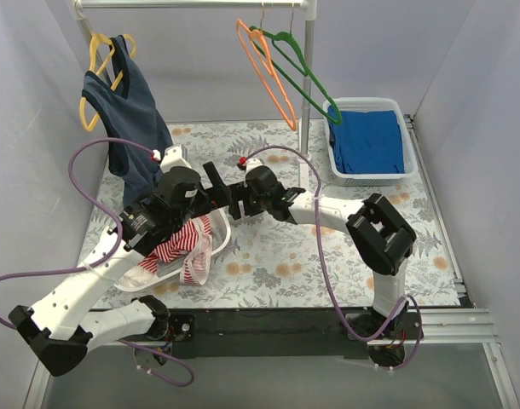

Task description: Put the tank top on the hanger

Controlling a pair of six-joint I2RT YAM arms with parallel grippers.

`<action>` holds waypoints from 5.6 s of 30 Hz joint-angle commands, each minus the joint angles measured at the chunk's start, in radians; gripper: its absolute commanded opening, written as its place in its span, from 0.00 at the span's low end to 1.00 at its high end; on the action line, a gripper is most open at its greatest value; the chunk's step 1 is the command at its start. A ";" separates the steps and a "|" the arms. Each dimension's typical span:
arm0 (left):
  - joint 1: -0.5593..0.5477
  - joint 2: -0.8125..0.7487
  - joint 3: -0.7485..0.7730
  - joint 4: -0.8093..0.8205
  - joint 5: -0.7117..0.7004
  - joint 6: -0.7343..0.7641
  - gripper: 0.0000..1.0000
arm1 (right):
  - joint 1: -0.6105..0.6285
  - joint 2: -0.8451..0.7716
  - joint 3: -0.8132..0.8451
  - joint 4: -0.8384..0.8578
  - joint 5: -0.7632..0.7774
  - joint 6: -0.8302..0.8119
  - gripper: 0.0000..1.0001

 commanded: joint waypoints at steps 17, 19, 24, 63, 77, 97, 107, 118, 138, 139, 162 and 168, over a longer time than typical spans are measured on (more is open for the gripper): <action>0.187 -0.075 -0.086 -0.156 -0.114 -0.298 0.98 | 0.283 -0.023 0.000 0.020 0.056 0.013 0.85; 0.205 -0.061 -0.075 -0.199 -0.126 -0.350 0.98 | 0.267 -0.066 -0.052 0.028 0.051 0.027 0.86; 0.339 -0.032 -0.080 -0.263 -0.157 -0.373 0.98 | 0.224 -0.269 -0.181 0.051 0.059 0.046 0.86; 0.807 -0.044 0.234 -0.158 0.027 -0.013 0.00 | 0.118 -0.761 -0.358 -0.071 0.033 -0.019 0.87; 0.670 0.098 0.575 0.016 0.409 0.187 0.00 | 0.117 -0.780 -0.166 -0.185 0.131 -0.109 0.87; 0.046 0.332 -0.038 0.336 0.440 0.047 0.73 | 0.117 -1.053 -0.646 -0.262 0.314 0.171 0.86; 0.043 0.060 -0.377 0.209 0.369 0.003 0.82 | 0.117 -0.881 -0.871 -0.056 0.149 0.287 0.78; 0.035 -0.053 -0.477 0.135 0.326 -0.036 0.79 | 0.112 -0.715 -0.838 0.085 0.251 0.239 0.42; -0.202 -0.020 -0.606 0.221 0.276 -0.189 0.62 | 0.097 -1.039 -0.770 -0.306 0.455 0.225 0.01; -0.216 -0.026 -0.612 0.221 0.271 -0.203 0.61 | 0.097 -1.039 -0.769 -0.308 0.456 0.225 0.01; -0.390 0.083 -0.413 0.099 -0.151 -0.258 0.00 | 0.097 -1.073 -0.528 -0.335 0.453 0.060 0.01; -0.390 0.063 0.013 0.014 -0.350 -0.045 0.00 | 0.097 -1.062 -0.290 -0.355 0.430 -0.031 0.01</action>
